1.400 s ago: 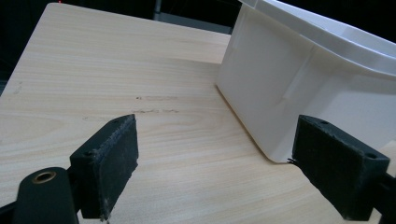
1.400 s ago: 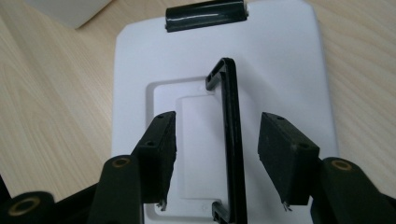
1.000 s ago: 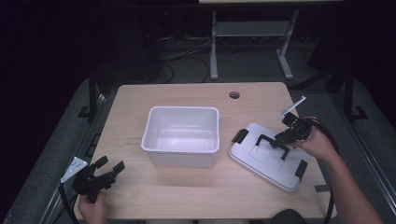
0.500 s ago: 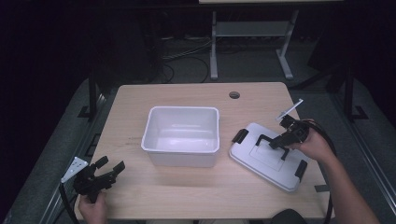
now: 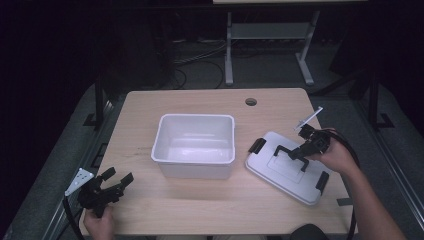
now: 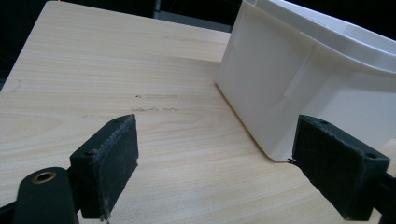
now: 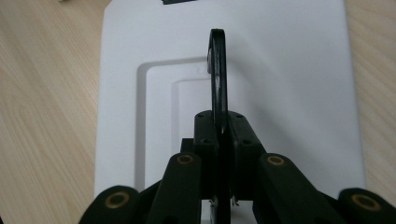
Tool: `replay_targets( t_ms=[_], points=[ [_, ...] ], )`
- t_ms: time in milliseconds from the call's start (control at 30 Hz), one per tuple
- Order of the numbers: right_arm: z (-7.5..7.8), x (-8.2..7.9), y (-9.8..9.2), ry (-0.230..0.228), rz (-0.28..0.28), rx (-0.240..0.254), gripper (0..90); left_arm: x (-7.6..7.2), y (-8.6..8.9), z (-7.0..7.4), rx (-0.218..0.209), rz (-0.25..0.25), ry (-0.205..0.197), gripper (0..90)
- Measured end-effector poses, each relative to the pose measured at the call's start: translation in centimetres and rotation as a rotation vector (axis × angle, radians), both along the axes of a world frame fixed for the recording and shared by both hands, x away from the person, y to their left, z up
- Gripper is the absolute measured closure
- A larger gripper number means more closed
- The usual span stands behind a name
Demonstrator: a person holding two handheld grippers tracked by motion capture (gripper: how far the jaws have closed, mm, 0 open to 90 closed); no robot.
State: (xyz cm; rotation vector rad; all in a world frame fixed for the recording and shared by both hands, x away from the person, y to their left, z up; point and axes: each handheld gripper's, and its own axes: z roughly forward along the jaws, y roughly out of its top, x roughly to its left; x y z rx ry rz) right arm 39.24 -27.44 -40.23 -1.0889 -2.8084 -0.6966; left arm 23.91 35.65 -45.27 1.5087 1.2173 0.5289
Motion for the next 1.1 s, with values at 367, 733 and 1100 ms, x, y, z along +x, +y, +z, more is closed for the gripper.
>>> replay_targets(
  t_ms=[367,733,1100],
  points=[
    [1.0,-0.5,0.5,-0.016,0.036,-0.027,84.0,0.0,0.0,0.0,0.0,0.002,-0.001,13.7],
    [4.2,-1.5,0.9,-0.059,0.068,-0.019,84.0,0.0,0.1,0.1,-0.003,0.003,-0.002,13.7],
    [7.9,-2.8,1.1,-0.11,0.106,-0.023,84.0,0.0,0.0,0.0,0.001,0.001,0.003,13.7]
  ],
)
